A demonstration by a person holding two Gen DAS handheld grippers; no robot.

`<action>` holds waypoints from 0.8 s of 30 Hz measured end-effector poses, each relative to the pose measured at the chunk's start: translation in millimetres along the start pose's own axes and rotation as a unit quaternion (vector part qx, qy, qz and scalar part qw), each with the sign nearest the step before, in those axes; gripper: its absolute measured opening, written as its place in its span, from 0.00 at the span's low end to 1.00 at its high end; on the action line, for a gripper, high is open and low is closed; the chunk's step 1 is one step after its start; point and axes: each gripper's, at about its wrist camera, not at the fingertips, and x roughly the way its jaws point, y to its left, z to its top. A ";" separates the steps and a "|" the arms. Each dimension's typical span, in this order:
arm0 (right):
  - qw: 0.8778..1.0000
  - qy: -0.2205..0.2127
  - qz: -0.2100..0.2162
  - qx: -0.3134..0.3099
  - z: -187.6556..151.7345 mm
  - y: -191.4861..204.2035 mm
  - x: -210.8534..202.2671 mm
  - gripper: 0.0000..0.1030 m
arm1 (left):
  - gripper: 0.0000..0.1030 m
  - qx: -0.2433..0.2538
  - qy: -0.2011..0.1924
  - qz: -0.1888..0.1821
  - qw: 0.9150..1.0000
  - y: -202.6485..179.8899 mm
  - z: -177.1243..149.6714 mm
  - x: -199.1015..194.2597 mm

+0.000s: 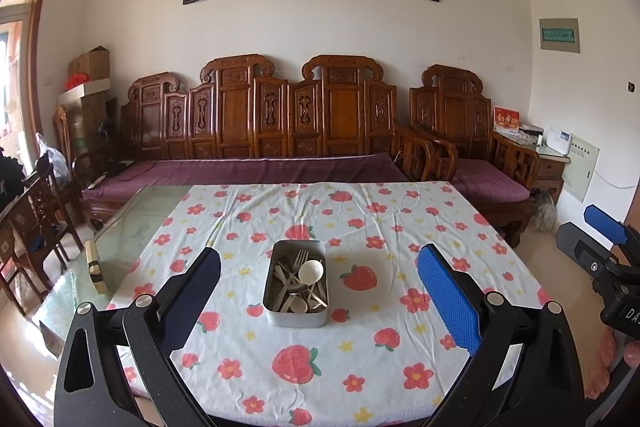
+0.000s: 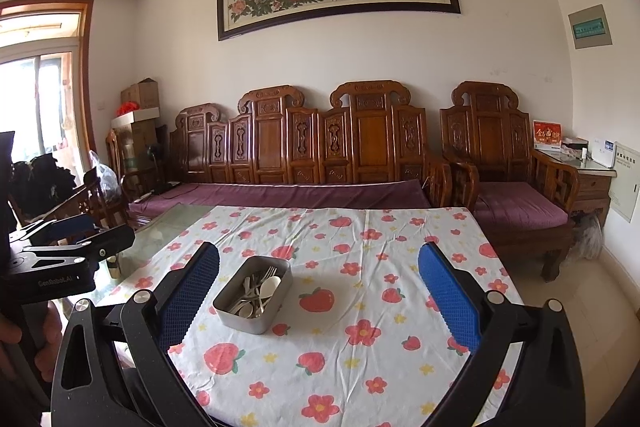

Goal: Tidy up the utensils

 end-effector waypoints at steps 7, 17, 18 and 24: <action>1.000 -0.001 -0.002 -0.004 -2.6 2.1 3.6 0.97 | 0.92 0.000 -0.002 0.000 1.000 -0.8 1.2 -1.8; 1.000 0.000 -0.001 -0.004 -5.8 4.3 5.4 0.97 | 0.92 0.001 -0.002 0.000 1.000 -3.5 2.5 -3.9; 1.000 0.001 -0.001 -0.004 -6.5 4.4 5.9 0.97 | 0.92 0.002 -0.002 0.000 1.000 -3.9 3.4 -4.2; 1.000 0.001 -0.001 -0.003 -7.5 5.7 5.7 0.97 | 0.92 0.001 -0.003 0.000 1.000 -3.9 1.8 -4.3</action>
